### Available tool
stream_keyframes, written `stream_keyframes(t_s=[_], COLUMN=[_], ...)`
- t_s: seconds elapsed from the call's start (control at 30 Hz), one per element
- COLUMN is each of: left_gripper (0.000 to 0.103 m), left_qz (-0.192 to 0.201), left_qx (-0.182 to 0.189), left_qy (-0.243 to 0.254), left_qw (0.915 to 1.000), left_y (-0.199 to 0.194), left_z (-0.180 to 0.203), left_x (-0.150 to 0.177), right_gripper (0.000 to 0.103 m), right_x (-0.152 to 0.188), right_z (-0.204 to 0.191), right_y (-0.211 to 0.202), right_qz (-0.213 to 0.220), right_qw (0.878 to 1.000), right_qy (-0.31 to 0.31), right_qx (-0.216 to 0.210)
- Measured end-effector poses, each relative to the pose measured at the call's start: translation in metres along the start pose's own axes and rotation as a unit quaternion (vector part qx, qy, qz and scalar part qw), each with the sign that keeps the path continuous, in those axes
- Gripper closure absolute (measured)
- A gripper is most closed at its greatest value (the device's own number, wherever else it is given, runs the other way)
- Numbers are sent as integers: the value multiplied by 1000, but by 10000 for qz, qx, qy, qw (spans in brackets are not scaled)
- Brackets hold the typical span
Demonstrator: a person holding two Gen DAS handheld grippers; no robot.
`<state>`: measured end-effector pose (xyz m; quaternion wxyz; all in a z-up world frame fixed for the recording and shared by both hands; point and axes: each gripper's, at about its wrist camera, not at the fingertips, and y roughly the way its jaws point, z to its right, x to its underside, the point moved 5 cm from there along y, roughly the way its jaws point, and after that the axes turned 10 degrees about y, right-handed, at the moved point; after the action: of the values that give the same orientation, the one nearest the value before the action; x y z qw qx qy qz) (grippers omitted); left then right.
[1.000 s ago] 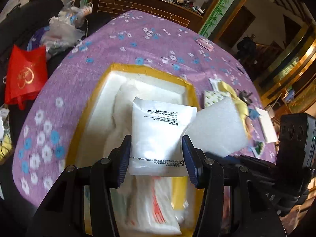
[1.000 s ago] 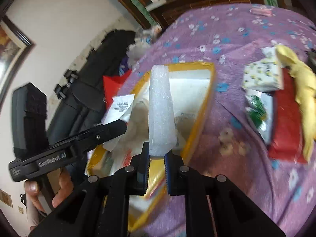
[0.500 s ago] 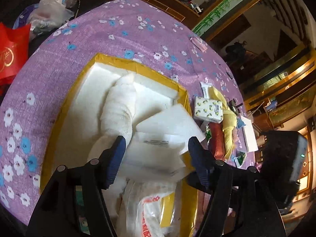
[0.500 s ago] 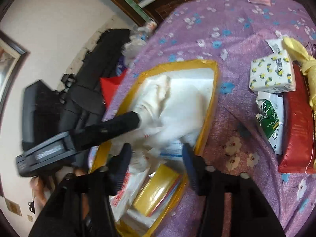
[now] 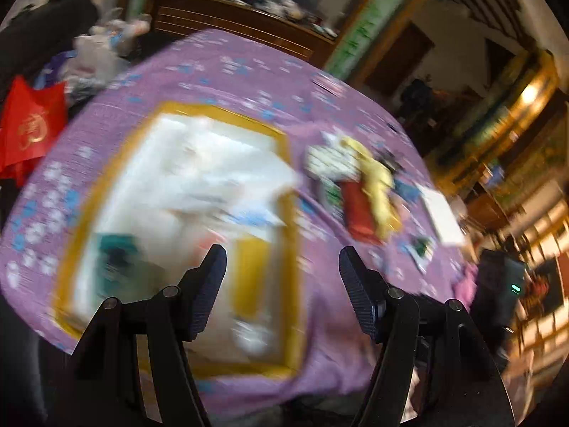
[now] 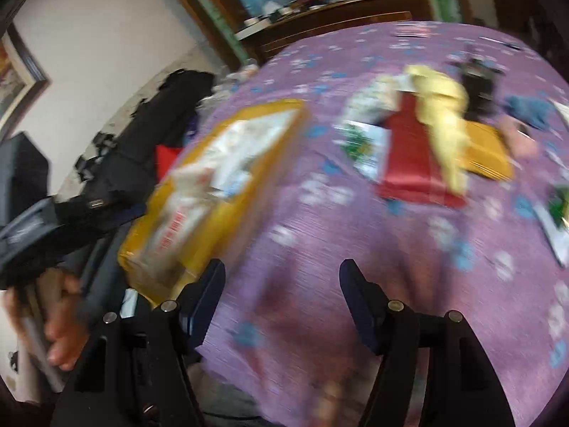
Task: Organize soft objects
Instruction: 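Move both open tools back over the remaining items, then grasp the yellow towel with the left tool while the right tool grasps the white ointment tube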
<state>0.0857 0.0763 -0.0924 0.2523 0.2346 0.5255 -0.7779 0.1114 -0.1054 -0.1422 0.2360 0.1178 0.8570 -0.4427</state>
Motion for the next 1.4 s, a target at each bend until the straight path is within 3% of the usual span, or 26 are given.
stream_keyframes(t_s=[0.23, 0.33, 0.53, 0.83, 1.07, 1.1, 1.17, 1.3, 1.4], left_gripper=[37, 37, 37, 37, 37, 37, 37, 37, 37], left_qz=[30, 43, -264, -663, -759, -751, -789, -708, -935], left_qx=[35, -47, 9, 88, -139, -195, -448, -820, -1024], left_qy=[414, 541, 819, 949, 956, 998, 1048, 1361, 1586], left_qw=[9991, 9985, 9963, 9932, 9924, 9920, 9903, 9848, 9776], left_y=[20, 31, 61, 110, 166, 173, 190, 217, 239], left_z=[61, 75, 98, 116, 121, 123, 126, 137, 136], left_x=[10, 10, 2, -25, -73, -81, -97, -122, -125], right_gripper=[36, 36, 36, 37, 57, 62, 65, 80, 84], right_x=[8, 3, -12, -44, -57, -55, -55, -51, -49], right_z=[62, 84, 134, 193, 204, 204, 203, 198, 193], right_y=[-31, -47, -73, -86, -72, -70, -68, -66, -67], right_qz=[107, 398, 913, 1187, 1244, 1224, 1233, 1181, 1218], right_qw=[9977, 9941, 9808, 9601, 9506, 9503, 9502, 9549, 9582], right_qy=[616, 879, 1548, 2284, 2416, 2396, 2346, 2309, 2196], right_qx=[260, 490, 759, 1093, 1501, 1567, 1642, 1444, 1372])
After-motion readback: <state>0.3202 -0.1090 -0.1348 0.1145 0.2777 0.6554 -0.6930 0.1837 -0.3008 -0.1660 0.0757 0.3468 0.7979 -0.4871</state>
